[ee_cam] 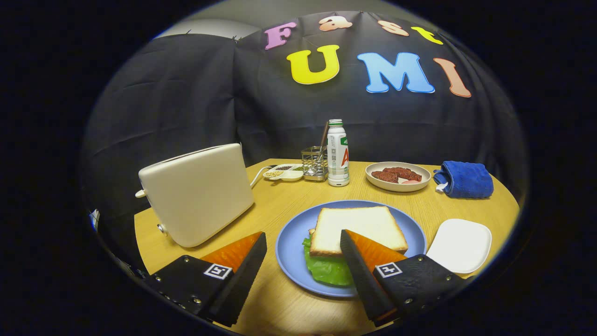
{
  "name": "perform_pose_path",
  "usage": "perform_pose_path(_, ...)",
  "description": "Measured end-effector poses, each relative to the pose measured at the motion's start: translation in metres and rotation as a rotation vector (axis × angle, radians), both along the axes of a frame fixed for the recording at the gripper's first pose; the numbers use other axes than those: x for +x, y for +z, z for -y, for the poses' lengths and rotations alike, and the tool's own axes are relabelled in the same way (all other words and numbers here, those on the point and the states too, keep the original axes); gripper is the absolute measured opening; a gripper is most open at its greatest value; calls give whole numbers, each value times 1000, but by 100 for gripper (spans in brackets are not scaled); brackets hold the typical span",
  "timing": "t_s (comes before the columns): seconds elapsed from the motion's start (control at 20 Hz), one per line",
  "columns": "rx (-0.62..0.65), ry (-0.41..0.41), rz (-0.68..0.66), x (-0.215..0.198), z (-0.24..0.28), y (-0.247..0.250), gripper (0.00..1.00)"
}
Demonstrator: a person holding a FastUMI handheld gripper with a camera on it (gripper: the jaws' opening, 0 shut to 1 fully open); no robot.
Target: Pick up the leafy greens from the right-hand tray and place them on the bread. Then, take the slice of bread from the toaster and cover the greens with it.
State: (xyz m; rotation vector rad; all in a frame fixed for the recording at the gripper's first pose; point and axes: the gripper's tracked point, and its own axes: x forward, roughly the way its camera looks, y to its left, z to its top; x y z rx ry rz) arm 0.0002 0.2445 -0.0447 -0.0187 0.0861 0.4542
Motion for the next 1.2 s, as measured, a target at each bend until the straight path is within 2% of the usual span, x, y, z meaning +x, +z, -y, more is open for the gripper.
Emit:
perform_pose_path(0.1,12,-16,30,1,11,15,96)
perform_pose_path(0.25,27,-80,99,4,41,40,96)
perform_pose_path(0.6,40,-354,268,5,159,94,96)
perform_pose_path(0.75,55,-438,306,-3,199,107,96)
perform_pose_path(0.95,108,-462,313,-11,223,111,96)
perform_pose_path(1.2,99,-465,326,-16,231,112,96)
